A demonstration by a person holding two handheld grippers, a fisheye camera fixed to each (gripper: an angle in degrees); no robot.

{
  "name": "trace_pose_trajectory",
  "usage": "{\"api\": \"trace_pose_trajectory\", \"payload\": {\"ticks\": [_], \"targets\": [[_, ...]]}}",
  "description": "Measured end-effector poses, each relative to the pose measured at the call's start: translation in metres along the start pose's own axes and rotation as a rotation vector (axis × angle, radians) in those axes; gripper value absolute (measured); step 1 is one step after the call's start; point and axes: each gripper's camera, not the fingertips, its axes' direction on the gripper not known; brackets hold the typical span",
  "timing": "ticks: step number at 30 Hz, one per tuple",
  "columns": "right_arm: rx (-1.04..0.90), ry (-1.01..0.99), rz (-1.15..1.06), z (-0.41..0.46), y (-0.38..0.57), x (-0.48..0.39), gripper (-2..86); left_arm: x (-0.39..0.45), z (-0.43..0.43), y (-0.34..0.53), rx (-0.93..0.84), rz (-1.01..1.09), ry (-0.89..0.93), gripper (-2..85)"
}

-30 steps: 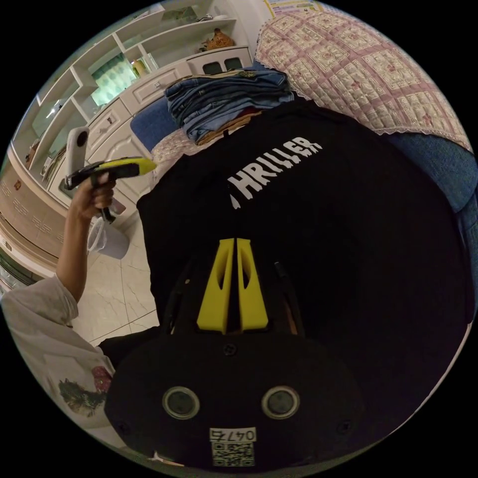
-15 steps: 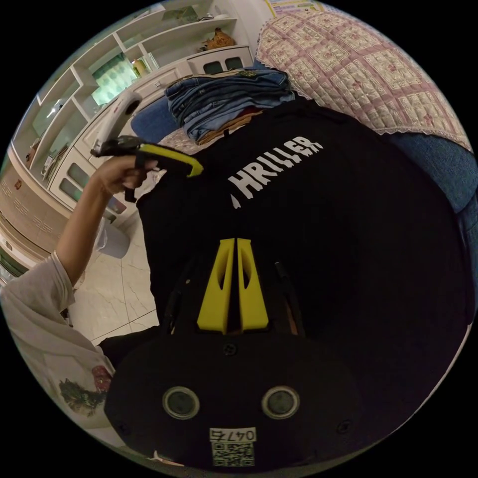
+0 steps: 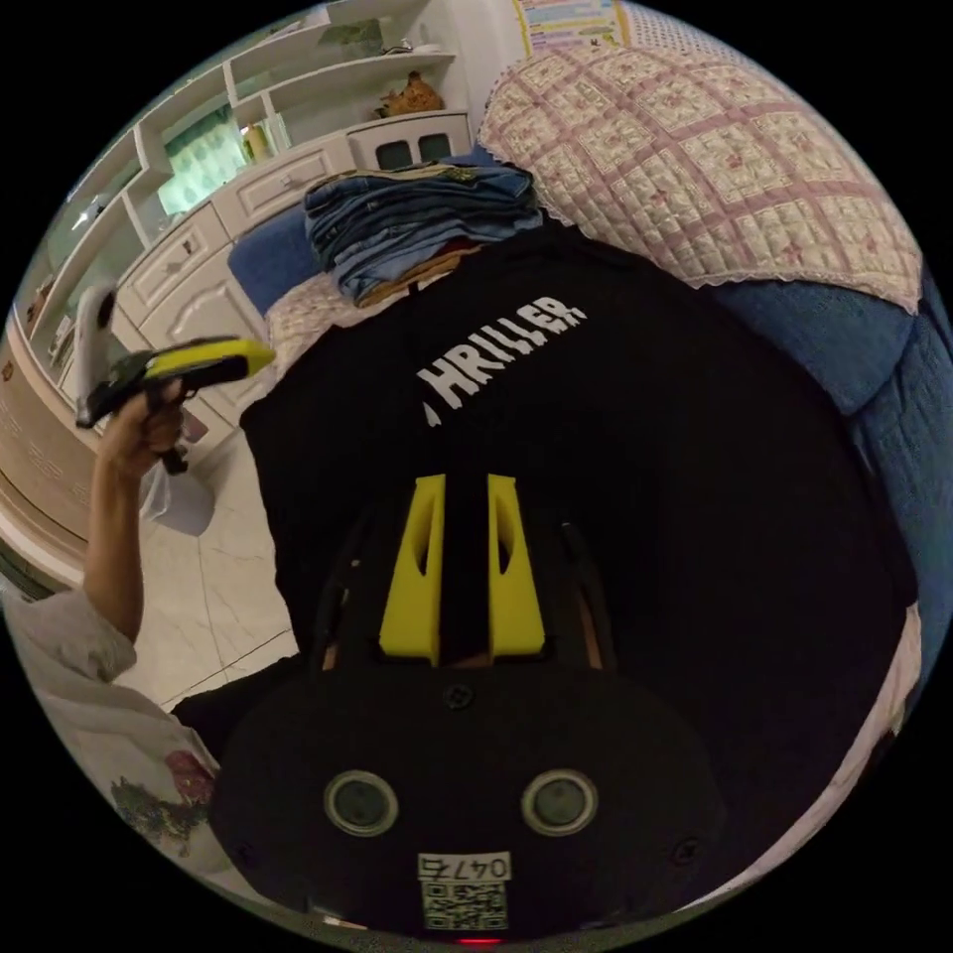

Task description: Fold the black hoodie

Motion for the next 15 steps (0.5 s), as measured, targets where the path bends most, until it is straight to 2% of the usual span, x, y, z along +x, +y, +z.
{"api": "trace_pose_trajectory", "payload": {"ticks": [5, 7, 11, 15], "targets": [[0.188, 0.104, 0.077, -0.049, 0.101, -0.013, -0.7, 0.017, 0.020, 0.065, 0.058, -0.035, -0.042, -1.0], [0.160, 0.186, 0.086, -0.057, 0.145, -0.018, -0.8, 0.024, 0.038, 0.082, 0.050, -0.011, -0.040, -1.0], [-0.039, 0.415, 0.211, -0.050, 0.252, -0.021, -0.3, 0.029, 0.092, 0.118, 0.003, 0.031, 0.010, -1.0], [-0.035, 0.471, 0.274, -0.049, 0.367, -0.028, -0.5, 0.026, 0.124, 0.133, 0.047, 0.046, 0.028, -1.0]]}}
